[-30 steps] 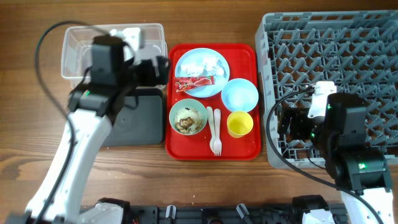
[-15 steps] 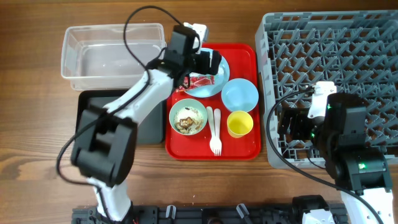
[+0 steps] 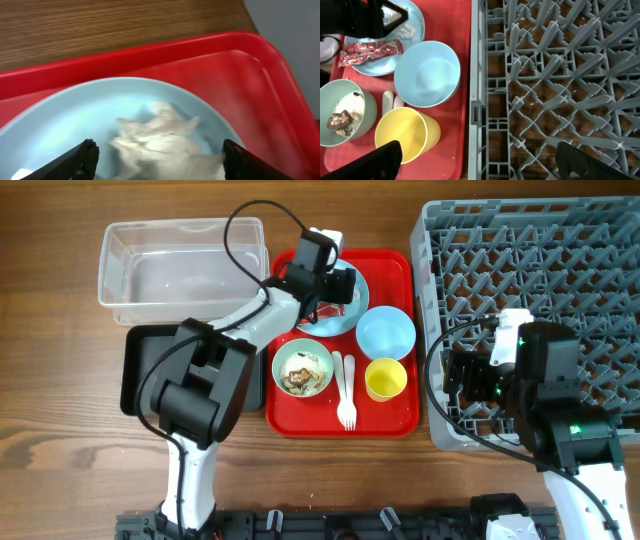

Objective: Sort waste into correct bins and load items into the dishwasher rack
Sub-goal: 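Reach the left gripper to the blue plate and grasp the white tissue, then carry the tissue to the clear bin and release it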

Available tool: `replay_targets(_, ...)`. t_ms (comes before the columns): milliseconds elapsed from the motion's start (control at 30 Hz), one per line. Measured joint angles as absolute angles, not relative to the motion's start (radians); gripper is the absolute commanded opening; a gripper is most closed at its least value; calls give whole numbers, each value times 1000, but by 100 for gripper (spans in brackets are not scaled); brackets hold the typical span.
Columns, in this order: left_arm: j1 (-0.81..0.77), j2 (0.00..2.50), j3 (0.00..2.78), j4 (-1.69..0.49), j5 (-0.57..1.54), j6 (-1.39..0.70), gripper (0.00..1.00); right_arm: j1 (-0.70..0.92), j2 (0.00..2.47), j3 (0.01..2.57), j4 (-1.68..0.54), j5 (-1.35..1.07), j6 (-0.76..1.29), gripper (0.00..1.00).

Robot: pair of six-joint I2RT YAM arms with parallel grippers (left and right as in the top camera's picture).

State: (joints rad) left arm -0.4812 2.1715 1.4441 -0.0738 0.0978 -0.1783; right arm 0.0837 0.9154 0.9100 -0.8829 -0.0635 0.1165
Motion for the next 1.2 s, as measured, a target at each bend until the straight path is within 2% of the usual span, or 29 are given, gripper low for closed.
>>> replay_targets(233,-532,2176,1444,-86,98,-183,15,84,915,910,-883,-64,117,100)
replay_targets(300,-530,2176,1444,-96,97,-176,4,84,915,910,-883,-64,117,100)
replay_targets(500,-529,2166,1446,-178,81,-181,4,84,915,910,-892,-64,117,100)
replay_targets(667,-499,2030,1446,-291,38,-181,4,84,915,910,-894,-64,117,100)
replay_targets(767,-435,1877,1446,-326,27,-181,4,84,915,910,-894,-64,117,100)
replay_targets(833,-354,1781,1452,-361,23,-181,8,84,915,910,-894,-64,117,100)
replay_targets(933,-257,1758,1460,-416,16,-181,8,84,915,910,-894,-64,117,100)
replay_targets(967,-216,1762,1460,-444,15,-181,12,84,915,910,-894,-64,117,100)
replay_targets(1000,-170,1771,1460,-466,13,-181,22,84,915,910,-894,-64,117,100)
replay_targets(1067,-121,1782,1460,-480,9,-180,54,84,915,910,-894,-64,117,100)
replay_targets(1133,-90,1788,1460,-495,8,-186,100,84,915,910,-894,-64,117,100)
replay_targets(1200,-78,1789,1460,-495,22,-189,100,84,915,910,-894,-64,117,100)
